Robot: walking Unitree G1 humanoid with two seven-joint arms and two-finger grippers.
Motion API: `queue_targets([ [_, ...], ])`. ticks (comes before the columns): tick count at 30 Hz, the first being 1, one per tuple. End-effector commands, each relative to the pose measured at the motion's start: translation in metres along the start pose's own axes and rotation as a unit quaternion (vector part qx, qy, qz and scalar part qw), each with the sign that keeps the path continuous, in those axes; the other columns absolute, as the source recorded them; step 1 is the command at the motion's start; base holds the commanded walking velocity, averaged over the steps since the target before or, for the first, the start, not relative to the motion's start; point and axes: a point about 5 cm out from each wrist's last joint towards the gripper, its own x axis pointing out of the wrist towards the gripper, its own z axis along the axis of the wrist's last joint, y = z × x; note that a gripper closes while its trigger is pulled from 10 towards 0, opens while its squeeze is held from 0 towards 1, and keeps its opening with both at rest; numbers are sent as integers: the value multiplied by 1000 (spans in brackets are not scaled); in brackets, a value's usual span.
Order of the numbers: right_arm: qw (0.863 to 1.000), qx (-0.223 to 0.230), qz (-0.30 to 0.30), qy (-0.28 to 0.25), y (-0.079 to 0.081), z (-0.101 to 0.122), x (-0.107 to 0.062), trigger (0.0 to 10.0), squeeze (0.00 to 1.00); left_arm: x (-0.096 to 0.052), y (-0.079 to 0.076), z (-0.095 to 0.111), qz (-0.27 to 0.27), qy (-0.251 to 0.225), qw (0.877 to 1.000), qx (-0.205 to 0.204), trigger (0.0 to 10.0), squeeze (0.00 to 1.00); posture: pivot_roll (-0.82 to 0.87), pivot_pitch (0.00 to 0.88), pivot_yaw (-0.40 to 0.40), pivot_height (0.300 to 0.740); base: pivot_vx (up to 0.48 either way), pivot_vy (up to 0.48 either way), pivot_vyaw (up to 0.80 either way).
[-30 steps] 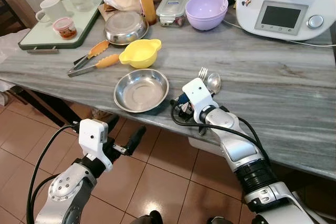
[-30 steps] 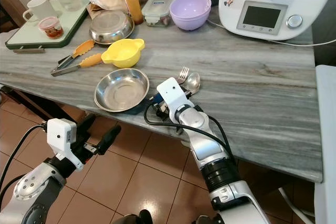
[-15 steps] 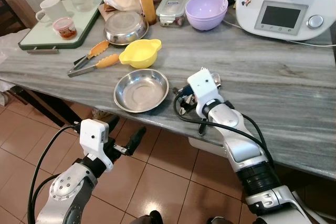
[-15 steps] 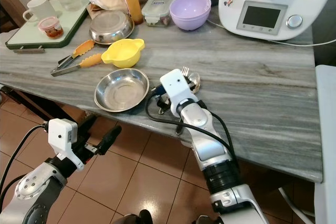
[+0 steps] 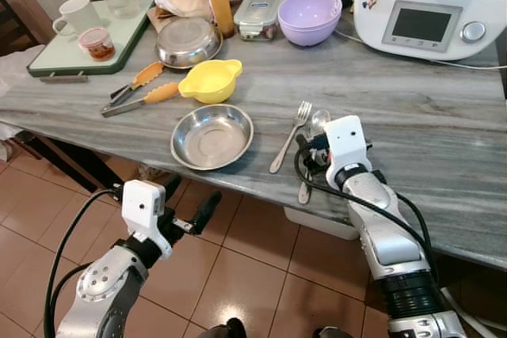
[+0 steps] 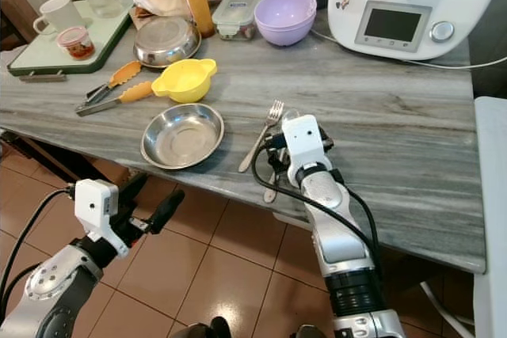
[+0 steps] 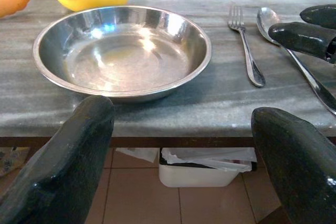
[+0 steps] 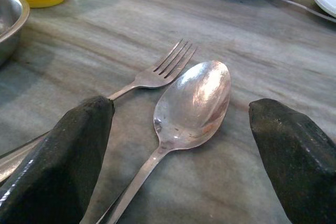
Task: Setting the table
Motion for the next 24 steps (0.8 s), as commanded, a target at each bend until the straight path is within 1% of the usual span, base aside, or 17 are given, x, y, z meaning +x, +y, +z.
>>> queue_targets([
  [1,1000,17,-5,1,2,3,1,10000,541,-2,2,-1,-1,7,1000,6,10000,0,-123,186,178,740,0,0,0],
  [3,999,38,-11,11,2,3,2,10000,541,-2,2,-1,-2,8,1000,7,10000,0,-121,189,179,740,0,0,0],
  [7,997,73,-12,26,5,-1,0,10000,541,-4,2,-1,-2,9,1000,7,10000,0,-115,194,181,740,0,0,0],
  [8,997,73,-12,26,5,-1,0,10000,541,-4,2,-1,-2,9,1000,7,10000,0,-115,194,181,740,0,0,0],
  [9,996,86,-7,34,9,-3,-1,10000,533,-4,2,-1,-2,9,1000,7,10000,0,-115,193,182,740,0,0,0],
  [11,995,92,-5,35,10,-4,-2,10000,533,-4,2,-1,-2,10,1000,7,10000,0,-115,193,182,740,0,0,0],
  [12,994,100,-3,38,12,-5,-3,0,275,-4,2,-1,-2,10,1000,7,10000,0,-115,193,182,740,0,0,0],
  [13,994,100,-3,38,12,-5,-3,0,275,-4,2,-1,-2,10,1000,7,10000,0,-115,193,182,740,0,0,0],
  [14,994,102,-2,39,14,-4,-3,0,0,-4,2,-1,-2,11,1000,7,10000,0,-114,193,183,740,0,0,0],
  [15,993,115,0,42,16,-3,-2,0,0,-4,2,-1,-3,11,1000,7,10000,0,-114,193,183,740,0,0,0],
  [19,990,135,6,47,22,2,0,0,0,-3,2,-1,-3,11,1000,7,10000,0,-118,191,183,740,0,0,0],
  [24,987,151,10,53,29,5,0,0,0,-2,2,-1,-4,10,1000,6,10000,0,-119,191,181,740,0,0,0],
])
